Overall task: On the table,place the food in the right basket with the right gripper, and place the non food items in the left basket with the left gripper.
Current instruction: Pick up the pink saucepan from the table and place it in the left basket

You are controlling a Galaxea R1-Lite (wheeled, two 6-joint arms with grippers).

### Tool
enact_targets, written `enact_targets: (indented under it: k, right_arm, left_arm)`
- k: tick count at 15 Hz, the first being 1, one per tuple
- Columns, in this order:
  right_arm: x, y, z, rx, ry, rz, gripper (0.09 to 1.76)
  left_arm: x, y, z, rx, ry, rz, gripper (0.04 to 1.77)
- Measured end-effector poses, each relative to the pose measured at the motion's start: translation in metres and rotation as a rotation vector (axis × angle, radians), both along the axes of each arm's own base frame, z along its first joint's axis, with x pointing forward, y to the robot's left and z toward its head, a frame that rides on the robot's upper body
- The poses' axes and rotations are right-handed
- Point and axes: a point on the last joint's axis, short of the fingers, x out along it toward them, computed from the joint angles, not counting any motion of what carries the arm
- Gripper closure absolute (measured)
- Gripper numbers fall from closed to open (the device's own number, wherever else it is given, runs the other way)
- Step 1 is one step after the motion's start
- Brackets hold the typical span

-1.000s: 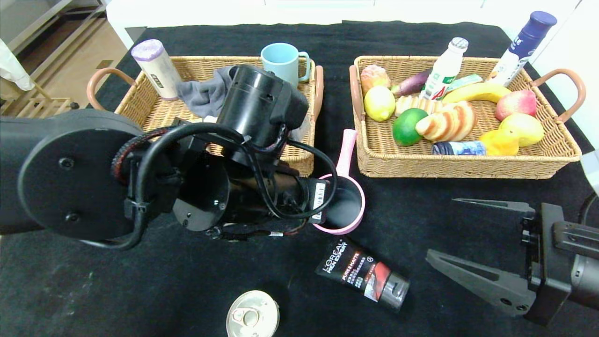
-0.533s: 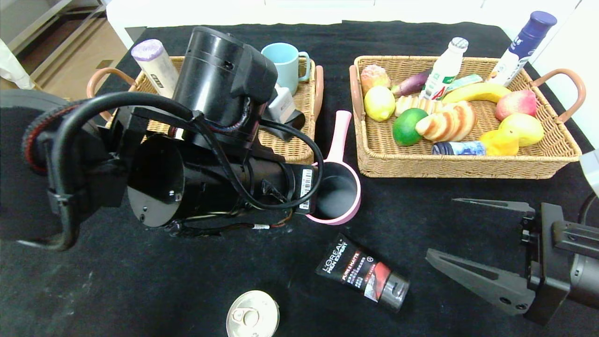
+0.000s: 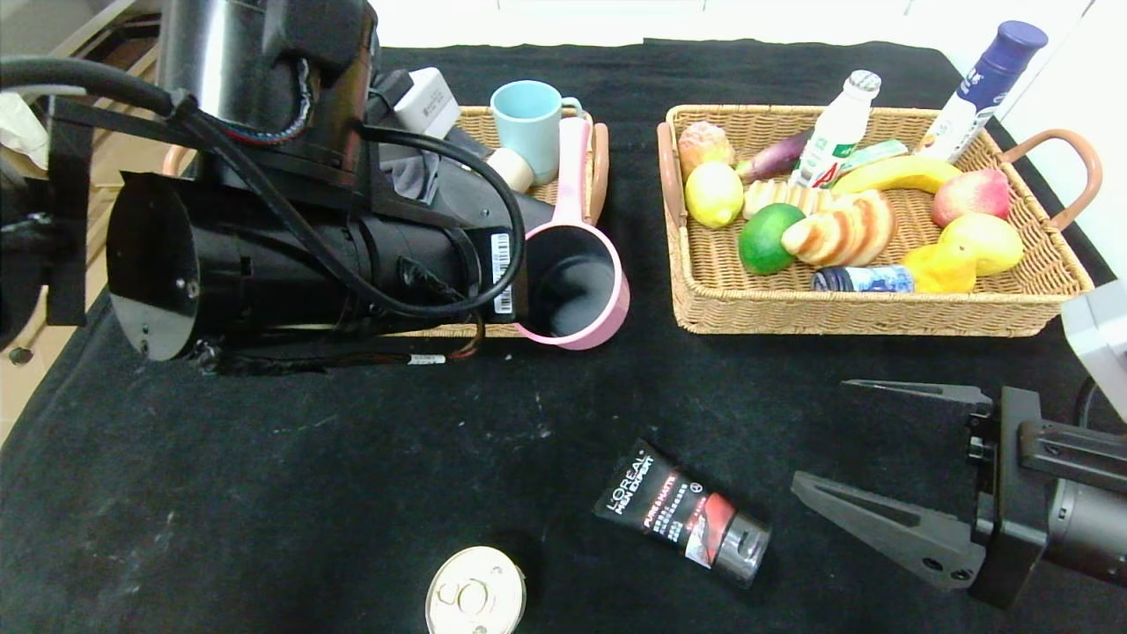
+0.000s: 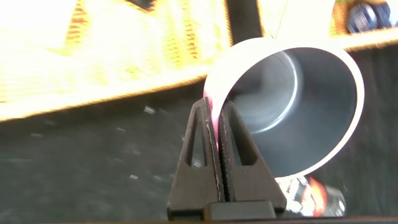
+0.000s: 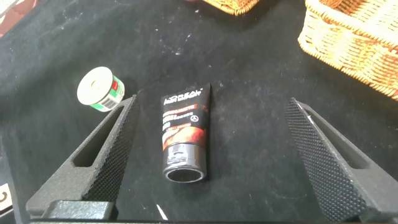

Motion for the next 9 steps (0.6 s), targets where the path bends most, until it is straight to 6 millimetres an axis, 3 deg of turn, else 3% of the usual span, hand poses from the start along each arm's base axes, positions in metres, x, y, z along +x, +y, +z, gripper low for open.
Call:
enact_targets:
  k: [9]
  right_arm:
    - [0.000,0.002,-0.004,-0.026,-0.008,0.011,0.14]
  left_arm:
    - [0.028,0.053,0.023,-0.089,-0.112,0.135,1.69]
